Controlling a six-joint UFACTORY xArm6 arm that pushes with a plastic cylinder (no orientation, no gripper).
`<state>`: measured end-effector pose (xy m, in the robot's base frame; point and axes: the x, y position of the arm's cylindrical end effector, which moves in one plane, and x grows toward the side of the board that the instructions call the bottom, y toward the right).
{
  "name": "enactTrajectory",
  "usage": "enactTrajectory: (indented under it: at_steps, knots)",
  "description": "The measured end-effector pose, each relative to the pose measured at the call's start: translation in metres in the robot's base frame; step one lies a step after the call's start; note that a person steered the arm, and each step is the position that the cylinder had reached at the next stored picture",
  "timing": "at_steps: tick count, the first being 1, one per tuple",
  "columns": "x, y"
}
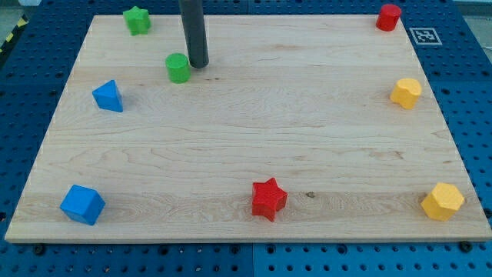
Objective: Slide the green star closer to the blue triangle
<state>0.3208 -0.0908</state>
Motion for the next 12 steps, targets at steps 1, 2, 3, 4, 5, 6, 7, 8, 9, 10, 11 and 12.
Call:
enactTrajectory:
  at_steps: [1,2,3,4,5,6,7,8,9,10,11,12]
  knots:
    - [0.005,-0.032]
    - [0.012,-0.045]
    - [-0.007,-0.043]
    - [-0.052,-0.038]
    - [-0.102,-0.038]
    - [-0.129,-0.048]
    - [-0.129,-0.067]
    - [-0.129,-0.111]
    - [-0.129,-0.118]
    - [-0.129,-0.118]
    - [-0.128,-0.134]
    - [-0.128,-0.146]
